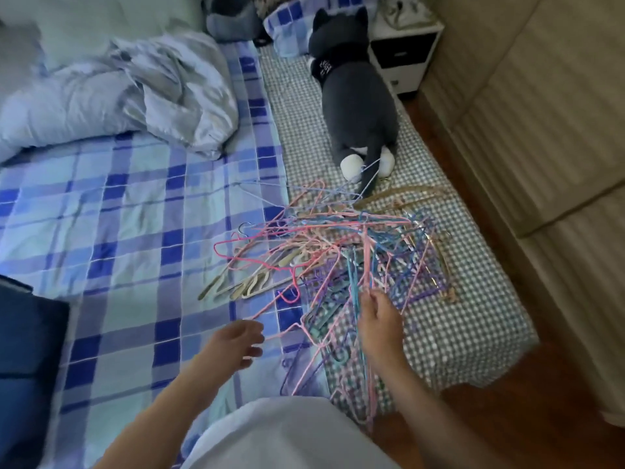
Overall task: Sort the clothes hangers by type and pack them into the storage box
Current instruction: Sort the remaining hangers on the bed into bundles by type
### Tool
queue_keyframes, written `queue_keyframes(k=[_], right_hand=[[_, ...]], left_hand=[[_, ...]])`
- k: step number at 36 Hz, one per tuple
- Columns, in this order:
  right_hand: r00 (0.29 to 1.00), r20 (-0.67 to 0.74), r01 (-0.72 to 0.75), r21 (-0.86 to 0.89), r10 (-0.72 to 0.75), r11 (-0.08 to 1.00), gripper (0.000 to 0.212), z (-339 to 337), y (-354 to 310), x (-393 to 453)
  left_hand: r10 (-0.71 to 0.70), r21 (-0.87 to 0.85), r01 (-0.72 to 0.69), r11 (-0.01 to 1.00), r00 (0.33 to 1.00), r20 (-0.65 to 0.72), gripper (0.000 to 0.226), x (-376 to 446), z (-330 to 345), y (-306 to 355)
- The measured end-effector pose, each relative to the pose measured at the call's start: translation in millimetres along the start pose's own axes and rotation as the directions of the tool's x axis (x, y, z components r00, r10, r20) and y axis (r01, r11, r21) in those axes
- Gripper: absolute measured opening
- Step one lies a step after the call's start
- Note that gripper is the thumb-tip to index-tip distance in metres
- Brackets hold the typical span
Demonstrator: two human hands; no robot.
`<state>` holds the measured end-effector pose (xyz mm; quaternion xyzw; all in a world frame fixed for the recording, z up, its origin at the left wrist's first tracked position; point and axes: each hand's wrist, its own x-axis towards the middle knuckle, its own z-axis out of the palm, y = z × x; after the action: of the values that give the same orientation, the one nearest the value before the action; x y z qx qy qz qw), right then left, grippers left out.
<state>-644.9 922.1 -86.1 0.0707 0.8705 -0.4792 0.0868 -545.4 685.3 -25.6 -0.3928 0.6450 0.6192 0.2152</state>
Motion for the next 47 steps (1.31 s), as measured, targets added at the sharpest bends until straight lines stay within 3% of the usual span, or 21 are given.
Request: queue_keyframes(k=[6,10,13,16,19,22,25,26,28,31,33,36,37,39,41,44,47], right_hand=[[0.992,-0.012,0.124,0.324,-0.127,0.938,0.022,1.4,-46.6,-18.3],[0.99,-0.059,0.143,0.462,-0.13,0.875,0.019,-3.6,-69.1,-18.3],[0.997,-0.025,0.069,0.6,-0.068,0.797,0.022,-16.7,-78.3,-10.9],[0.998,0.01,0.044,0.639,-0.065,0.768,0.021,-27.1,-84.8,-2.8],[0.993,0.04,0.06,0.619,-0.107,0.783,0.02,-23.8,-96.8,1.5],[0.966,0.136,0.127,0.497,-0.222,0.858,0.016,3.5,-113.8,-10.4],[0.867,0.365,0.171,0.418,-0.338,0.892,0.004,47.4,-125.1,-42.9],[0.839,0.41,0.17,0.428,-0.358,0.888,0.013,60.8,-125.8,-52.9],[0.763,0.526,0.138,0.437,-0.376,0.889,0.031,77.7,-124.9,-63.9],[0.574,0.686,0.343,0.294,-0.447,0.892,0.027,88.6,-93.9,-57.0],[0.636,0.691,0.406,0.077,-0.343,0.91,0.026,92.6,-53.2,-37.5],[0.864,0.503,0.16,-0.194,-0.042,0.968,0.025,74.8,14.1,-12.7],[0.894,0.44,0.061,-0.304,0.083,0.951,0.026,64.5,38.5,-4.3],[0.875,0.385,-0.066,-0.503,0.292,0.862,0.03,44.8,78.5,9.8],[0.821,0.412,-0.082,-0.599,0.395,0.796,0.035,34.7,101.7,15.7],[0.754,0.482,-0.12,-0.567,0.447,0.815,0.037,40.2,107.6,14.0],[0.745,0.494,-0.172,-0.505,0.447,0.846,0.032,57.4,111.9,17.3]], left_hand=[[0.026,-0.073,-0.007,0.997,0.963,0.268,0.057,-9.6,43.3,19.6],[0.113,-0.097,-0.087,0.991,0.942,0.315,0.068,-13.3,55.8,22.4],[0.168,-0.143,-0.142,0.98,0.966,0.196,0.055,-12.1,49.2,27.0],[0.239,-0.143,-0.242,0.96,0.97,-0.04,0.032,-8.7,34.2,29.7],[0.378,-0.023,-0.389,0.921,0.905,-0.193,0.029,-15.2,23.6,33.5],[0.496,-0.044,-0.513,0.857,0.846,-0.194,0.029,-28.7,28.2,46.6],[0.504,-0.173,-0.531,0.83,0.845,-0.176,0.033,-26.6,31.4,56.2],[0.483,-0.164,-0.517,0.84,0.851,-0.204,0.031,-21.9,29.0,56.2],[0.419,-0.103,-0.476,0.874,0.842,-0.34,0.019,-7.2,17.5,48.9],[0.323,-0.055,-0.402,0.914,0.803,-0.501,0.018,9.8,-11.7,23.3],[0.291,-0.101,-0.42,0.902,0.764,-0.576,0.014,13.4,-23.6,8.4],[0.223,-0.201,-0.447,0.872,0.726,-0.65,0.018,8.9,-31.5,-5.8],[0.213,-0.212,-0.451,0.867,0.721,-0.659,0.019,7.4,-34.1,-10.9],[0.234,-0.182,-0.463,0.868,0.703,-0.671,0.021,4.6,-40.6,-20.3],[0.255,-0.128,-0.457,0.88,0.682,-0.686,0.022,2.0,-46.4,-29.5],[0.242,-0.088,-0.412,0.907,0.682,-0.69,0.023,-1.1,-51.2,-38.0],[0.221,-0.076,-0.367,0.927,0.701,-0.678,0.024,-3.8,-50.9,-44.1]])
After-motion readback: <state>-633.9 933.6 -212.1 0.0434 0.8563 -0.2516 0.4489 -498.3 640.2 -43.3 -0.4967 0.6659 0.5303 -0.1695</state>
